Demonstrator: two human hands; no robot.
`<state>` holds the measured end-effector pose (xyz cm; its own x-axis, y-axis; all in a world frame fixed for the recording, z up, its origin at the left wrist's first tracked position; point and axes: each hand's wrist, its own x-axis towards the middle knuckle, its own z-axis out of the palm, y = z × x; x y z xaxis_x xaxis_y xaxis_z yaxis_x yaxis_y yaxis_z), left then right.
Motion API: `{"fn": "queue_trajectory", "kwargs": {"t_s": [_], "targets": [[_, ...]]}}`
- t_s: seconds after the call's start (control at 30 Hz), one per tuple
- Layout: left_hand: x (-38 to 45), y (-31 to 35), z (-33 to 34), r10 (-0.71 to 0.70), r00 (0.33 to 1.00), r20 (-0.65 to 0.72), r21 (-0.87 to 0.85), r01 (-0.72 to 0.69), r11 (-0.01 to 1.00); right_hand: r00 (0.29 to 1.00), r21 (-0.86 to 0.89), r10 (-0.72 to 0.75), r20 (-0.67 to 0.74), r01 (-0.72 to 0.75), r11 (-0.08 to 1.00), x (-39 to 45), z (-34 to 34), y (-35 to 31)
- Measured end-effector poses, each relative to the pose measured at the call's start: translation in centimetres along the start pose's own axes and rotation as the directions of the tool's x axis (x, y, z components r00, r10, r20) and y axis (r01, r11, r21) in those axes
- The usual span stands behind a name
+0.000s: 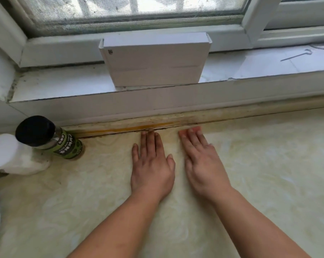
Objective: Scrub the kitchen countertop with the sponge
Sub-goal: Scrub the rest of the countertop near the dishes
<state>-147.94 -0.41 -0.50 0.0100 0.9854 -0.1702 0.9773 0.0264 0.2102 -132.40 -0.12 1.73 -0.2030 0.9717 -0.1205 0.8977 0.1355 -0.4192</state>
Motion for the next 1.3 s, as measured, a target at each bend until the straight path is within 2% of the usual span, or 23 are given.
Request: {"fn": "queue_trajectory", "kwargs": {"t_s": [0.07, 0.17, 0.27, 0.33, 0.43, 0.5, 0.57, 0.6, 0.67, 0.73, 0.8, 0.83, 0.9, 1.0, 1.17, 1.3], "targets": [[-0.1, -0.1, 0.0, 0.0, 1.0, 0.001, -0.006, 0.0, 1.0, 0.998, 0.002, 0.046, -0.032, -0.046, 0.999, 0.0, -1.3, 2.7], [-0.1, -0.1, 0.0, -0.007, 1.0, 0.004, -0.014, 0.007, 1.0, 0.937, 0.064, 0.294, -0.188, -0.287, 0.956, -0.8, -4.0, 7.8], [-0.1, -0.1, 0.0, -0.006, 1.0, 0.005, -0.019, 0.006, 1.0, 0.902, 0.043, 0.387, -0.192, -0.386, 0.921, -1.3, -4.0, 8.6], [-0.1, -0.1, 0.0, -0.006, 1.0, -0.002, -0.027, 0.006, 1.0, 0.923, 0.034, 0.339, -0.184, -0.339, 0.94, -1.6, -3.0, 6.3], [0.0, -0.4, -0.2, 0.003, 0.999, -0.041, -0.1, -0.007, 0.995, 0.992, 0.032, 0.1, -0.075, -0.098, 0.995, -3.9, -0.1, 1.2], [0.1, -0.8, -0.3, 0.007, 0.997, -0.073, -0.189, -0.021, 0.982, 0.998, 0.014, -0.051, 0.022, 0.05, 0.999, -6.1, 1.9, -1.2], [0.3, -1.1, -0.7, 0.017, 0.997, -0.073, -0.283, -0.037, 0.958, 0.992, 0.002, -0.112, 0.065, 0.112, 0.994, -7.2, 2.1, -0.9], [0.1, -1.3, -1.1, 0.032, 0.998, -0.058, -0.324, -0.049, 0.945, 0.995, 0.013, -0.087, 0.058, 0.086, 0.996, -7.6, 1.5, -0.1], [-0.6, -2.0, -2.0, 0.105, 0.995, -0.001, -0.349, -0.098, 0.932, 0.996, 0.032, 0.09, 0.006, -0.09, 0.995, -8.2, 0.0, 2.3], [-2.8, -3.8, -2.3, 0.147, 0.989, 0.002, -0.284, -0.141, 0.948, 0.956, 0.02, 0.285, -0.067, -0.284, 0.959, -9.2, -0.6, 3.5], [-6.3, -6.9, -2.4, 0.106, 0.994, -0.018, -0.19, -0.107, 0.976, 0.932, 0.033, 0.349, -0.096, -0.347, 0.937, -10.2, 0.5, 1.5], [-8.1, -8.6, -2.3, 0.073, 0.997, -0.012, -0.142, -0.074, 0.987, 0.947, 0.045, 0.313, -0.078, -0.31, 0.95, -10.8, 1.6, -0.4], [-10.7, -11.4, -1.9, 0.022, 0.999, 0.023, -0.055, -0.021, 0.998, 0.99, 0.031, 0.142, 0.0, -0.142, 0.989, -11.7, 4.2, -5.1], [-11.7, -13.3, -1.5, 0.007, 0.999, 0.036, -0.011, -0.007, 1.0, 0.996, -0.008, -0.043, 0.078, 0.044, 0.999, -10.2, 7.0, -10.6], [-11.6, -13.4, -0.9, 0.027, 1.0, 0.011, -0.003, -0.027, 1.0, 0.987, -0.041, -0.081, 0.139, 0.087, 0.995, -2.3, 5.8, -13.6], [-11.6, -13.7, -0.7, 0.031, 0.999, 0.02, -0.014, -0.031, 0.999, 0.987, 0.042, -0.096, 0.128, 0.092, 0.995, -6.1, 6.5, -14.1]]}}
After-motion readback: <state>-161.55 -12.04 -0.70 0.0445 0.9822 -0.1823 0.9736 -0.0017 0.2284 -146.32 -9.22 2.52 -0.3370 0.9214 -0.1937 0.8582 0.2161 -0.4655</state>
